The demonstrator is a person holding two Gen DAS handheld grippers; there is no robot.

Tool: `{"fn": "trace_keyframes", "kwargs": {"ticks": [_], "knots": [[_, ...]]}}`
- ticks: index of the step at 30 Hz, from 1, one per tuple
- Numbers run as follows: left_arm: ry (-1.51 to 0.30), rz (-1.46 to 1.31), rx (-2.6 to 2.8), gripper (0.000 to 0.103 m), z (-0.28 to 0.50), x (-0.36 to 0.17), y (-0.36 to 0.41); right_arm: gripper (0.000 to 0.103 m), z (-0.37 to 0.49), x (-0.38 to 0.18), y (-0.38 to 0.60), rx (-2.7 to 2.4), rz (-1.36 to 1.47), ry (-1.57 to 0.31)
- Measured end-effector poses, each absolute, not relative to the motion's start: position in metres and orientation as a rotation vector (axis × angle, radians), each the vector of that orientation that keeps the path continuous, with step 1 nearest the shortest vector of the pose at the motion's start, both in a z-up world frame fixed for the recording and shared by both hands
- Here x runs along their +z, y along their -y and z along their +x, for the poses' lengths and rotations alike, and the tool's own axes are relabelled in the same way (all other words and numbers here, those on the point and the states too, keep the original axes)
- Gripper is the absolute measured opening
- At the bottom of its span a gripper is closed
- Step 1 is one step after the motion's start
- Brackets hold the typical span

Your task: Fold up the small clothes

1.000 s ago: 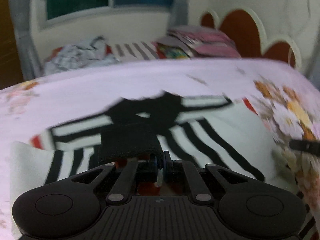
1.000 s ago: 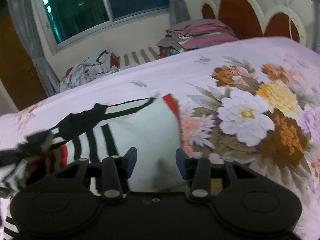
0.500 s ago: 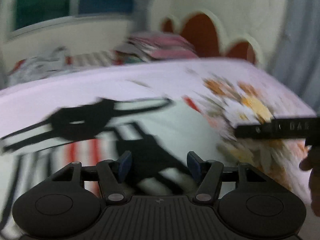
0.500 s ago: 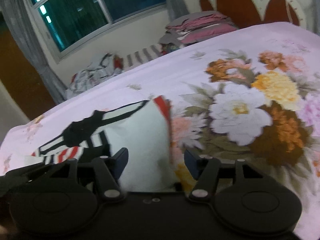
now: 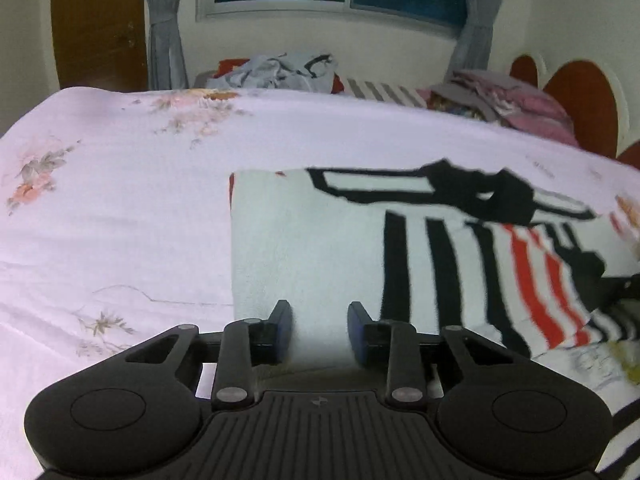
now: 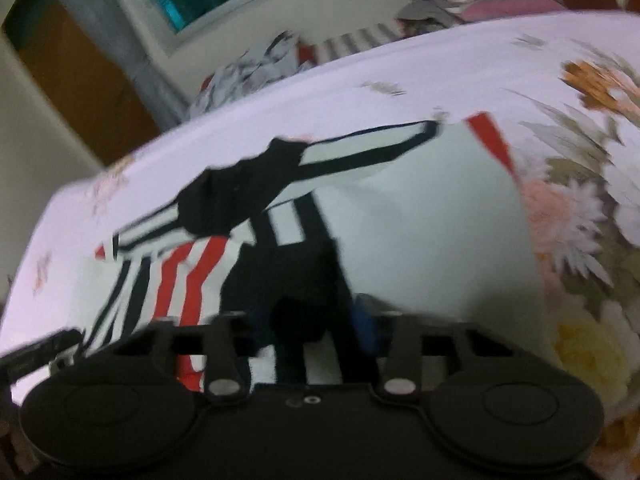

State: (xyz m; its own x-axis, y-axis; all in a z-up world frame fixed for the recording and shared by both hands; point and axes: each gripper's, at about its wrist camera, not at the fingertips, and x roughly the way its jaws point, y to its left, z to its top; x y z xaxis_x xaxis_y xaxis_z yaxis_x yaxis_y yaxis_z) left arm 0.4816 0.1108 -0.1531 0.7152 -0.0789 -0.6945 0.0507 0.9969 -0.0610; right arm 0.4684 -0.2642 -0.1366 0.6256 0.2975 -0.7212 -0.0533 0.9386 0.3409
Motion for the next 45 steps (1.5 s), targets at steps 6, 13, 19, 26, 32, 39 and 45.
{"fn": "trace_keyframes", "kwargs": {"ticks": [6,13,19,26,32,39,45], "knots": [[-0.742,0.003,-0.102,0.029,0.486,-0.156,-0.107,0.009,0.442,-0.095,0.265,0.224,0.189,-0.757],[-0.789,0.046,-0.141,0.029,0.501,-0.155,-0.106,0.002,0.446,-0.127,0.273,0.11,0.167,-0.876],[-0.802,0.063,-0.152,0.029,0.553,-0.147,-0.113,0.02,0.46,-0.111,0.259,0.148,0.109,-0.802],[-0.799,0.004,-0.129,0.036,0.608,-0.139,-0.124,0.021,0.485,-0.125,0.253,0.089,0.086,-0.856],[-0.73,0.008,-0.236,0.036,0.551,-0.131,-0.066,0.042,0.482,-0.11,0.205,0.229,0.093,-0.778],[-0.763,0.101,-0.265,0.036,0.537,-0.162,-0.025,0.03,0.493,-0.138,0.154,0.298,-0.032,-0.847],[-0.742,0.081,-0.149,0.036,0.497,-0.165,-0.099,0.029,0.471,-0.135,0.207,0.164,-0.101,-0.841]]}}
